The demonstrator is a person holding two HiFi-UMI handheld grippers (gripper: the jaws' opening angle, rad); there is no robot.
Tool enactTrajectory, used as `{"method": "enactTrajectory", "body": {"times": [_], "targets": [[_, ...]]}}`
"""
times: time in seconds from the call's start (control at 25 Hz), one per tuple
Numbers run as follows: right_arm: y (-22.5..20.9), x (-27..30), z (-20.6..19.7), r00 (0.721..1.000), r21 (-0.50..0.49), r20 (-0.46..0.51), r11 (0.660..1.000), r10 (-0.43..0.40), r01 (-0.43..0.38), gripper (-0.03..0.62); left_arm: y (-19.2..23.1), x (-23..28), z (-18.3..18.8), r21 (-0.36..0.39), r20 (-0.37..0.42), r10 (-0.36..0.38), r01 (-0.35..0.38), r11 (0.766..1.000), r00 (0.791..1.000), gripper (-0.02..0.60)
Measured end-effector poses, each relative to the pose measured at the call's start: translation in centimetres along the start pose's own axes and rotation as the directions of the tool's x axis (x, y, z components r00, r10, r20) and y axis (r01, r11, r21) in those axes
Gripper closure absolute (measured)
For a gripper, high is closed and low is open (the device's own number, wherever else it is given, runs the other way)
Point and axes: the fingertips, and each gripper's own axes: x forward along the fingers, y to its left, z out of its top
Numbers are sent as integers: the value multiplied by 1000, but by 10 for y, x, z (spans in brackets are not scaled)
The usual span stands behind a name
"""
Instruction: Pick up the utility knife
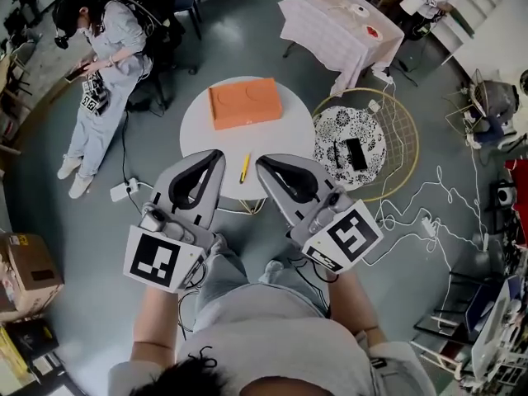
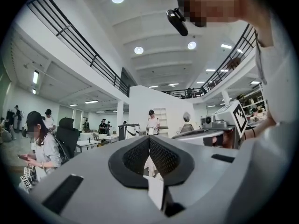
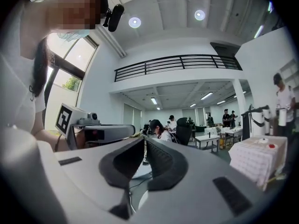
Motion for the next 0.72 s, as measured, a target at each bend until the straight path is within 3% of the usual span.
{"method": "enactTrajectory", "body": {"times": [0.32, 0.56, 0.72], "targets": [[-26, 63, -14, 989, 52, -20, 988, -145, 146, 574, 66, 22, -14, -13, -14, -118, 118, 993, 993, 571], [-51, 82, -52, 949, 101, -103, 946, -298, 308, 542, 87, 44, -30, -43, -12, -249, 248, 968, 969, 571], [-72, 87, -86, 908, 135, -171, 904, -382, 406, 537, 92, 62, -43, -56, -14, -322, 321, 945, 947, 571]]}}
